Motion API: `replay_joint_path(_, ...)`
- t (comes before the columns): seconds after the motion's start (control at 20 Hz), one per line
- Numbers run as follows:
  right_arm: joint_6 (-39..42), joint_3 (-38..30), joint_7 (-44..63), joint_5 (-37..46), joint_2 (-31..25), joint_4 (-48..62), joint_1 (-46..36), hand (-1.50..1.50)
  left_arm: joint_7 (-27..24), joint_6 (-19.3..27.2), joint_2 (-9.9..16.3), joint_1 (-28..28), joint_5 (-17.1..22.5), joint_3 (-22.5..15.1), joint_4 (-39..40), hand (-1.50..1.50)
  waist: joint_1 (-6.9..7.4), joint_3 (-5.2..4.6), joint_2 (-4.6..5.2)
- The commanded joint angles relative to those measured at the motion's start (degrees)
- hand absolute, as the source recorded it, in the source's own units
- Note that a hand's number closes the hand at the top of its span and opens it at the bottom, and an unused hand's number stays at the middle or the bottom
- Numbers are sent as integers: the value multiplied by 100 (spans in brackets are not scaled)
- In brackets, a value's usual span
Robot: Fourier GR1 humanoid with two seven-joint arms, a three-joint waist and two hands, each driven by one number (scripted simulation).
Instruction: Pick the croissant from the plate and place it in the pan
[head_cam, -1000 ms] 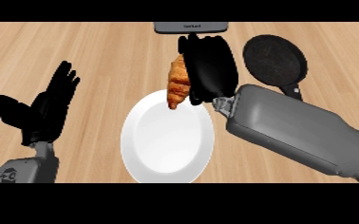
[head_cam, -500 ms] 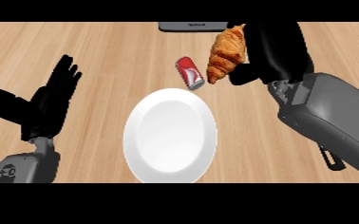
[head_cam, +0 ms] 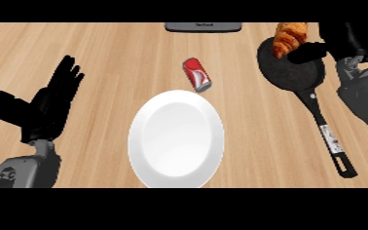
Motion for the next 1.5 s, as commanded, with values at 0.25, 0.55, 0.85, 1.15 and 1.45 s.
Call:
replay_joint_path(0.25,-639,-1032,-2932,-452,404,2424,322,150,-47,150,-244,9,-225,-193,-64,0,90,3,30)
replay_joint_path(0.55,-766,-1280,-4276,-338,1027,4364,-240,150,-106,58,-251,-219,-268,-233,136,0,225,8,89)
replay_joint_path(0.85,-773,-1514,-4230,-184,1410,5717,-670,150,-154,16,-205,-483,-232,-83,453,0,228,7,107)
replay_joint_path(1.15,-178,-2006,-4436,-583,1307,6514,-720,-150,-58,-79,-276,-187,-186,-249,25,0,335,16,125)
replay_joint_path(1.45,-315,-2690,-5674,-1152,1139,6456,-503,-150,153,-8,-245,-92,-208,-227,-233,0,274,24,92)
